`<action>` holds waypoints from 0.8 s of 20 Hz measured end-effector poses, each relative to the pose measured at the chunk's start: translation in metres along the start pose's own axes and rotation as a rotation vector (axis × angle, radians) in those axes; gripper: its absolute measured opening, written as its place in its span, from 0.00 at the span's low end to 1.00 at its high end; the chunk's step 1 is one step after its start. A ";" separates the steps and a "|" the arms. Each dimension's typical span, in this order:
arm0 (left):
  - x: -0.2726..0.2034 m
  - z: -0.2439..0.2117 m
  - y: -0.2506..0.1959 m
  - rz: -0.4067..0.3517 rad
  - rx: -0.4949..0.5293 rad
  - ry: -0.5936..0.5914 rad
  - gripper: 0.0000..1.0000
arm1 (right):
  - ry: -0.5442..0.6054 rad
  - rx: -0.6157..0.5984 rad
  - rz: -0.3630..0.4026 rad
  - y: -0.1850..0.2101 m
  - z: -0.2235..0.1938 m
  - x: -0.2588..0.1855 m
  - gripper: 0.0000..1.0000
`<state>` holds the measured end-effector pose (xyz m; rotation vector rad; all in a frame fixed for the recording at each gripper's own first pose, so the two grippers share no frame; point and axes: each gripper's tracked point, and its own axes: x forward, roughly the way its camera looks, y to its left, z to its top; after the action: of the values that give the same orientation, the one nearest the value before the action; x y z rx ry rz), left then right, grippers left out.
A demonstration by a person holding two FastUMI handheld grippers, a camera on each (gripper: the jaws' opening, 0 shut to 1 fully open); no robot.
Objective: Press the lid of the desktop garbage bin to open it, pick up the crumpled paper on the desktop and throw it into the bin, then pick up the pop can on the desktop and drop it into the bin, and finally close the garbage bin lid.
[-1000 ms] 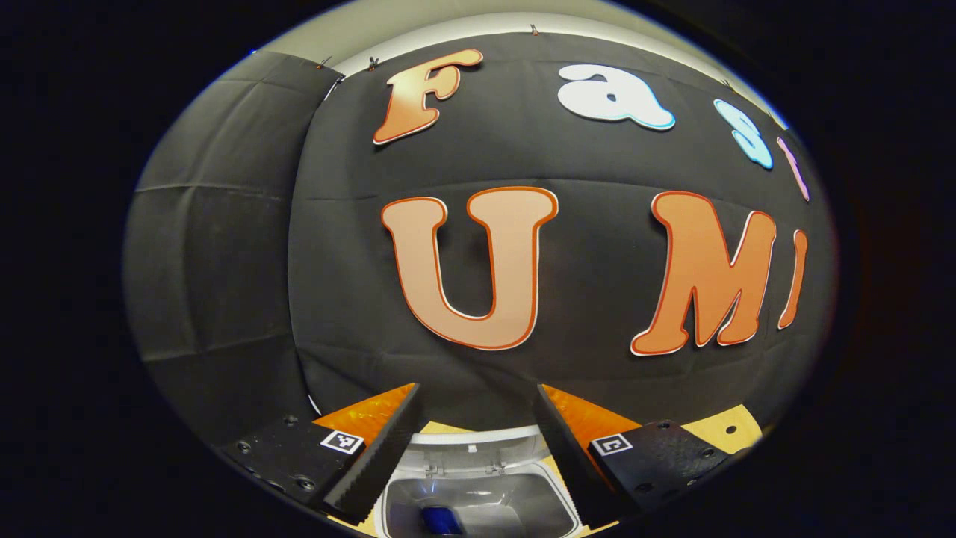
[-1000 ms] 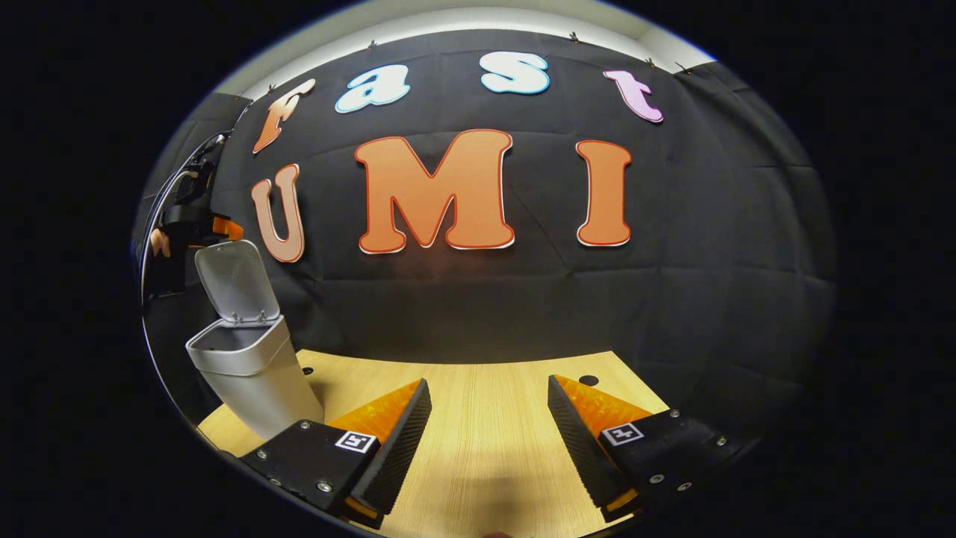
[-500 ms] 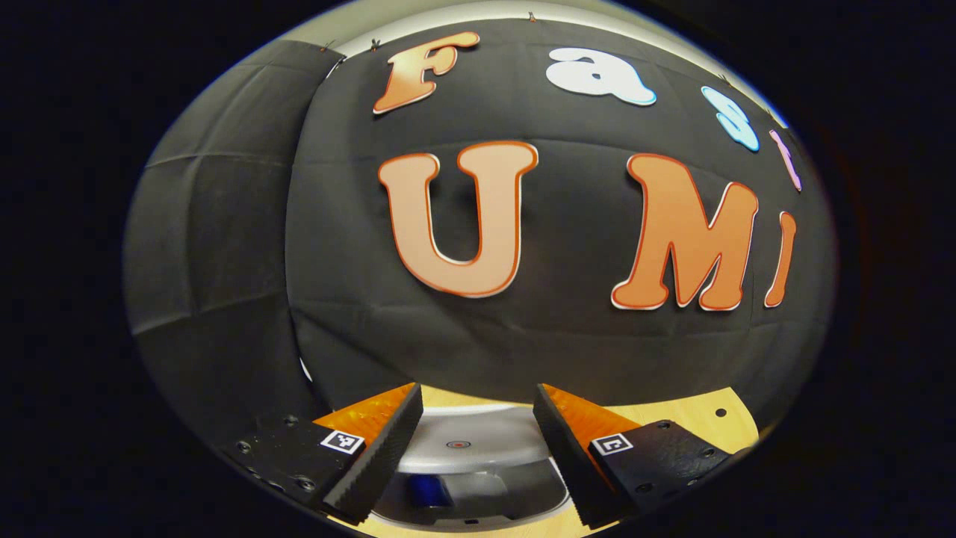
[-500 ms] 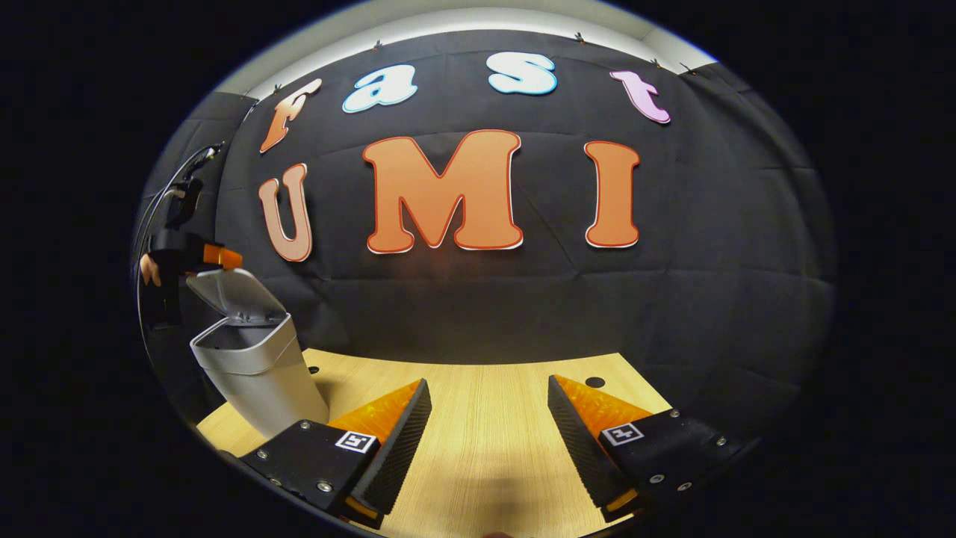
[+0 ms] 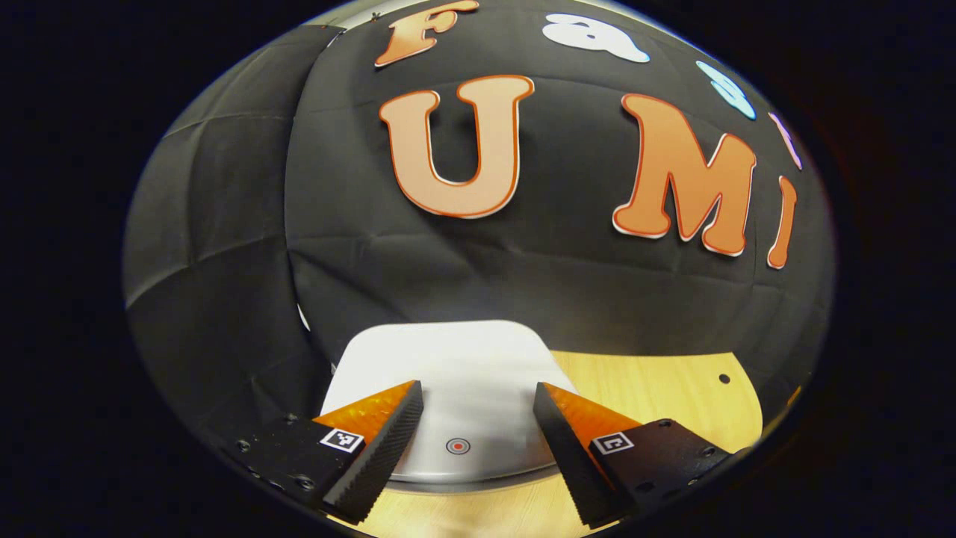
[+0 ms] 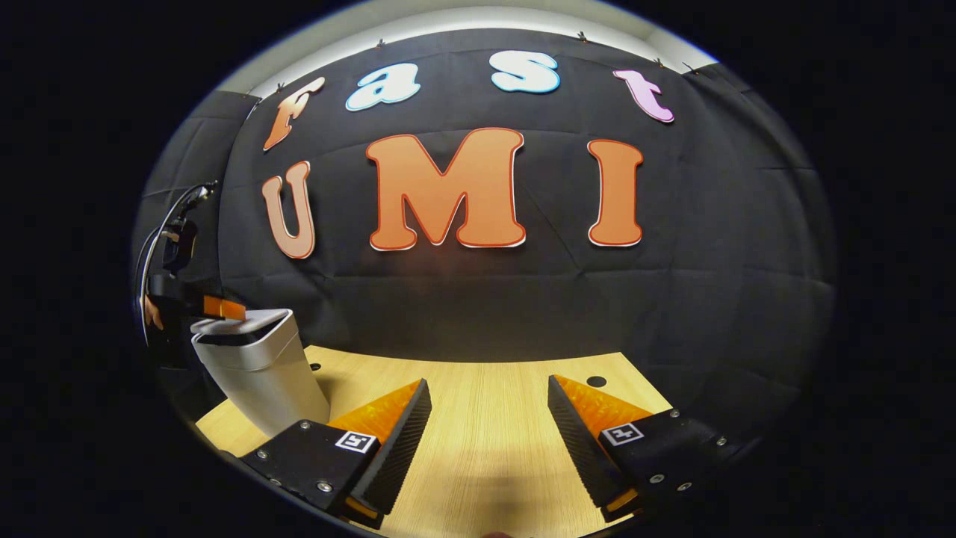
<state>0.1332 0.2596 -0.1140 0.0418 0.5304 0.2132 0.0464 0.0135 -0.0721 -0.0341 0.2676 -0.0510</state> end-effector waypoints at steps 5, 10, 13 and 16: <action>-0.010 -0.004 -0.003 0.003 -0.001 -0.026 0.95 | 0.003 0.000 0.004 0.000 0.000 0.002 0.93; -0.016 -0.008 -0.001 0.014 -0.015 -0.051 0.95 | 0.009 -0.008 0.016 0.003 -0.004 0.003 0.93; -0.016 -0.008 0.000 0.014 -0.026 -0.048 0.96 | 0.008 -0.010 0.029 0.008 -0.003 0.002 0.93; -0.012 -0.012 -0.006 0.027 -0.001 -0.025 0.97 | 0.008 -0.015 0.037 0.010 -0.003 0.000 0.94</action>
<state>0.1178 0.2515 -0.1193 0.0505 0.5049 0.2394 0.0461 0.0233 -0.0752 -0.0436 0.2768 -0.0125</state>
